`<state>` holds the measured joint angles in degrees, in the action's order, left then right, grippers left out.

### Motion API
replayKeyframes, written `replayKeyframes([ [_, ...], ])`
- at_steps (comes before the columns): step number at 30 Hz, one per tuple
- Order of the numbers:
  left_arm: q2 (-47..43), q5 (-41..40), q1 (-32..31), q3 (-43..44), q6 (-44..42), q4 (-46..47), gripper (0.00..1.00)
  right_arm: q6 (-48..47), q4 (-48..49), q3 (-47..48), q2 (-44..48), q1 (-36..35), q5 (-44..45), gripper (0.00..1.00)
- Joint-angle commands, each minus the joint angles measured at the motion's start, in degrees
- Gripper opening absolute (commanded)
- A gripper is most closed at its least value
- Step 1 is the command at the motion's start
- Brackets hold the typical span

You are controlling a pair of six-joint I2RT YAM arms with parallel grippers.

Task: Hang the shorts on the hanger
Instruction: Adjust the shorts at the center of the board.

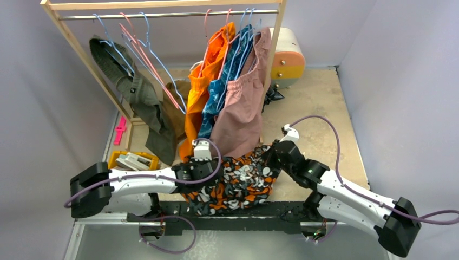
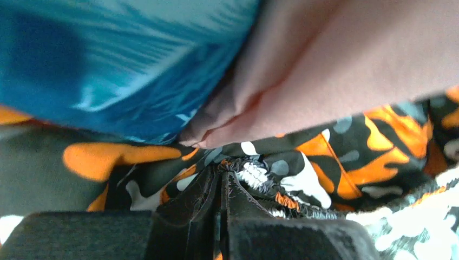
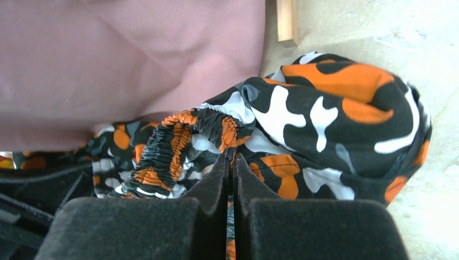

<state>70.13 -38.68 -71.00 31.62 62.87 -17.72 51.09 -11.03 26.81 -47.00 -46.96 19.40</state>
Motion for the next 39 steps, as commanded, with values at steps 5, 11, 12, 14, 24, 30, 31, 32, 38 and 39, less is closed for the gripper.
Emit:
replayKeyframes([
  [5,-6.5,-8.6,9.3,2.2,-2.9,-3.3,0.0,-3.6,8.1,4.9,-5.5,-0.1,-0.7,0.0],
  [11,-11.5,-5.0,9.7,9.4,-9.4,-9.0,0.0,-7.2,2.3,11.5,-4.2,-0.1,2.9,0.0],
  [12,-13.5,-3.3,9.7,10.7,-10.4,-10.4,0.0,-8.2,-0.1,13.1,-2.5,-0.1,4.1,0.0],
  [14,-18.6,1.7,9.7,13.6,-12.8,-12.5,0.0,-11.9,-4.1,19.2,1.3,0.0,6.4,0.0],
  [24,-34.9,6.1,9.7,15.3,-16.4,-15.4,0.0,-18.1,-9.4,26.4,7.9,-0.1,7.3,0.0],
  [30,-32.5,6.1,9.7,4.8,-9.2,-11.3,0.0,-7.8,-6.5,12.6,9.8,-0.1,4.2,0.0],
  [31,-31.9,6.4,9.7,3.7,-8.7,-10.1,0.0,-6.8,-6.4,11.2,9.8,-0.1,4.0,0.0],
  [32,-31.5,6.7,9.7,2.8,-8.3,-9.2,0.0,-6.0,-6.3,10.1,9.7,-0.1,3.8,0.0],
  [38,-26.6,8.7,9.7,1.4,-9.6,-6.2,0.0,-4.4,-7.8,8.0,8.9,-0.1,4.3,0.0],
  [39,-25.8,9.2,9.7,1.5,-9.8,-6.3,0.0,-4.6,-8.0,8.1,8.9,-0.1,4.4,0.0],
])
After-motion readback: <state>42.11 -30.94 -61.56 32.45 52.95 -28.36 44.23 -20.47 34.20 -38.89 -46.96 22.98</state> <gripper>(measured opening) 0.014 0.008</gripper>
